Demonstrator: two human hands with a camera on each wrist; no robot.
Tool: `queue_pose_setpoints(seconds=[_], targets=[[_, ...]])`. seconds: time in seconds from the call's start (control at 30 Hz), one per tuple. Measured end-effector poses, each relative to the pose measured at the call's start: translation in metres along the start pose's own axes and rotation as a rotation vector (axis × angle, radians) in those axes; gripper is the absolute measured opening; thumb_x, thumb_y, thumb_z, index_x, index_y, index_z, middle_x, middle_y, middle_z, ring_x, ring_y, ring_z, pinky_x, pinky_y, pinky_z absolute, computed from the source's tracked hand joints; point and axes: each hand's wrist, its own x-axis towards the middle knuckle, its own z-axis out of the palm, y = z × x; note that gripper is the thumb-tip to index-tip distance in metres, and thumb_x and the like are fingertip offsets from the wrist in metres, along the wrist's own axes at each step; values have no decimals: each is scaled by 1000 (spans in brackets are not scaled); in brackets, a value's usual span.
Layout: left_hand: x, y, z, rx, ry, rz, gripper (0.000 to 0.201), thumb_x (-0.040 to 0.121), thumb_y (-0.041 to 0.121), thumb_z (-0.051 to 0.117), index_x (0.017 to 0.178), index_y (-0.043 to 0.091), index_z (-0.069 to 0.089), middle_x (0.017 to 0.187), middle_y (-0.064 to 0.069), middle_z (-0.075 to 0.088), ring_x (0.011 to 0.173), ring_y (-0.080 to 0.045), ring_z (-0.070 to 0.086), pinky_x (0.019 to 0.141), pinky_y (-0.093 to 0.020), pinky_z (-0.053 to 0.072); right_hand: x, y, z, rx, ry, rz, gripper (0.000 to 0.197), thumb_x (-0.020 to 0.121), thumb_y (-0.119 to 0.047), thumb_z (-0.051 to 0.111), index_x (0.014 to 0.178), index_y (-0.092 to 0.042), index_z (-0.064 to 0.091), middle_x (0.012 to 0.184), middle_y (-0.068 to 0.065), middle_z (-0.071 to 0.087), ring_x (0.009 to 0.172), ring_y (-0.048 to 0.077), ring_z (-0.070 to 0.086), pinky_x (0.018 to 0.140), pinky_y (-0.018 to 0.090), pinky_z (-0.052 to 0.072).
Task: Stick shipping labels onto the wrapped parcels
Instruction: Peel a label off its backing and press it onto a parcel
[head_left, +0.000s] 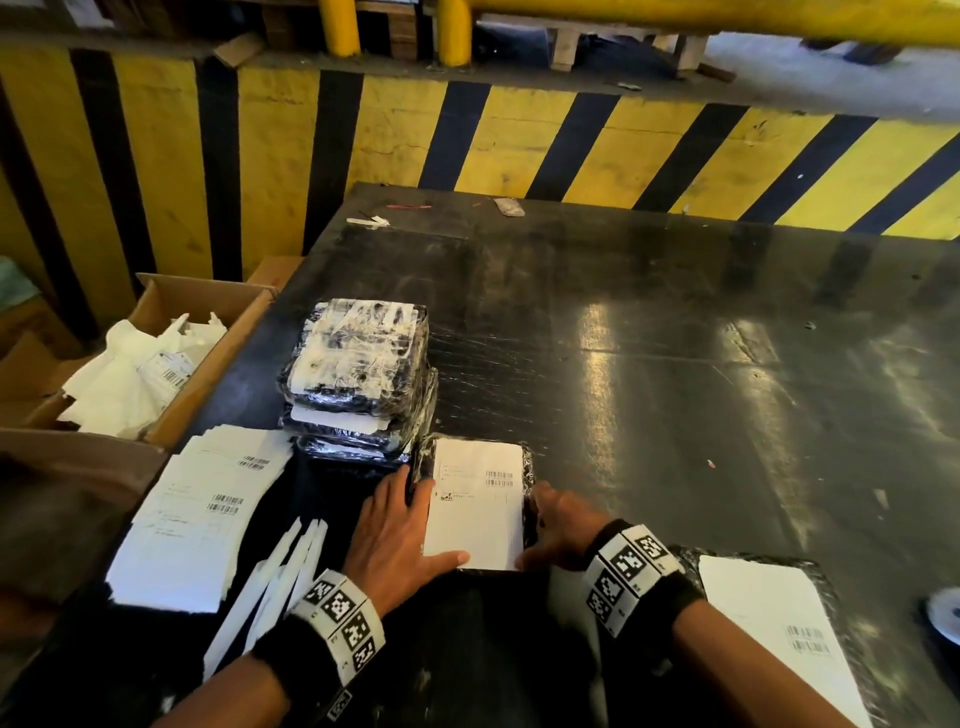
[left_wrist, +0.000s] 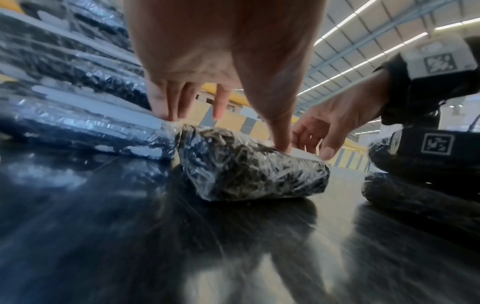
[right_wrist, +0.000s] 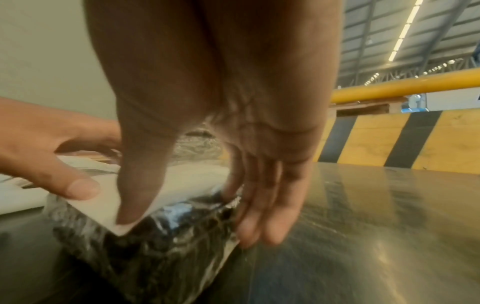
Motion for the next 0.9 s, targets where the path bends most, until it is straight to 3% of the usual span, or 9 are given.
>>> queue_pose_setpoints(seconds=[0.07,0.1,0.2,0.27,0.4,0.5,0.57,0.8,0.9], targets=[[7,0,1,87,-14,171,90,80,67,45,149,27,4,154,-4,-19,143,-22,-19,118,-44,1,-6,-5,-5,-128,110,-57,82,73,-41,74,136,-11,31,138,10,43,125,28,42,102,39,40],[11,-2,5,114,0,279,82,84,63,42,149,28,5,154,-2,-17,141,-19,-24,117,-43,-6,-8,-9,-6,-191,129,-110,82,78,-42,68,141,-10,26,146,10,34,132,28,34,107,40,34],[15,-13,15,197,-65,457,61,91,61,28,141,27,32,153,1,27,143,-19,-2,111,-43,0,-12,-22,2,-416,0,-228,71,93,-45,45,148,-13,13,158,5,7,145,25,7,116,46,10],[13,-20,20,223,-98,441,61,92,63,17,139,29,36,149,5,36,142,-17,8,109,-43,4,-3,-24,13,-455,-41,-207,67,97,-49,28,149,-12,8,159,5,-1,146,24,-2,115,49,-2],[13,-21,29,179,-59,435,60,93,61,13,139,30,37,148,6,37,140,-14,18,107,-43,10,21,-17,14,-483,65,-185,102,65,-66,-24,149,-14,2,159,4,-5,146,23,-5,113,50,-10],[13,-23,32,177,-27,430,61,93,60,11,137,29,38,148,6,38,139,-14,19,105,-45,15,40,-16,6,-442,93,-140,68,95,-52,6,148,-11,1,159,6,-5,146,21,-3,114,50,-10],[14,-23,34,186,-3,429,61,93,59,10,136,29,40,147,6,40,139,-14,21,104,-45,16,50,-18,1,-368,99,-113,62,99,-44,16,148,-9,4,159,8,-1,146,19,1,114,48,-11],[-2,-22,34,25,36,364,58,92,62,24,131,27,48,143,6,45,138,-12,28,111,-34,9,16,-25,1,-521,14,-298,69,92,-47,5,148,-9,10,158,10,1,146,22,1,114,53,-8],[-2,-27,39,-45,77,368,56,91,62,33,132,26,49,146,7,41,140,-9,20,112,-28,6,14,-26,19,-662,32,-343,85,75,-48,3,140,-5,38,150,14,32,139,24,32,111,57,10]])
